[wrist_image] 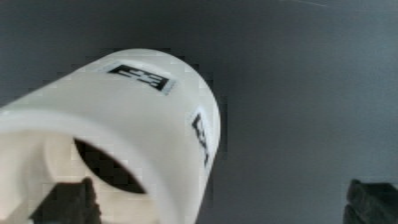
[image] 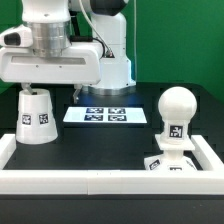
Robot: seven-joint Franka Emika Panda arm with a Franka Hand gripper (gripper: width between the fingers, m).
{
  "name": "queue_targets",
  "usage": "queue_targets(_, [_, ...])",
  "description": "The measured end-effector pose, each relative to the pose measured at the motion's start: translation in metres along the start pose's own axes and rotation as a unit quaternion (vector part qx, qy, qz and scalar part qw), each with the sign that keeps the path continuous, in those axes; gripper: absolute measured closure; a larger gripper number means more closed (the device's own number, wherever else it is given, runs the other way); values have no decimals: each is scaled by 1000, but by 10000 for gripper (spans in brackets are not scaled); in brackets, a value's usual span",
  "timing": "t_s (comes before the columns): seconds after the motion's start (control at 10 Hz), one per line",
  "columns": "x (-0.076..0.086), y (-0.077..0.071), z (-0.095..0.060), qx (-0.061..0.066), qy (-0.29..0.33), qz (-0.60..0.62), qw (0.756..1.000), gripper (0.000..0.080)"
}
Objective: Assemble lamp
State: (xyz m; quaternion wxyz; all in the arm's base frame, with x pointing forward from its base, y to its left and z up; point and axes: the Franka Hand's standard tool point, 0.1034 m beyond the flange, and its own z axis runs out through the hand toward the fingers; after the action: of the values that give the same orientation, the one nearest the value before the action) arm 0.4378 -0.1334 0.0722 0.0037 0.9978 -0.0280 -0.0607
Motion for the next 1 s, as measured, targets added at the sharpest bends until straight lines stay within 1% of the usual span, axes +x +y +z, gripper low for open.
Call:
queue_targets(0.1, [0,-1,0,0,0,0,1000,131])
queue_targets(0.2, [0,-2,0,0,0,-1,1000,131])
queue_targets(0.3, [0,-1,0,0,-1,-1,1000,310])
queue_targets(0.4, [0,-1,1,0,-1,-1,1000,310])
queue_targets(0.5, [0,-1,1,0,-1,-1,1000,492])
queue_targets(0.7, [0,-1,0,0,-1,-1,1000,756])
queue_targets(1.0, [0,-1,0,-1,0,-1,1000,756])
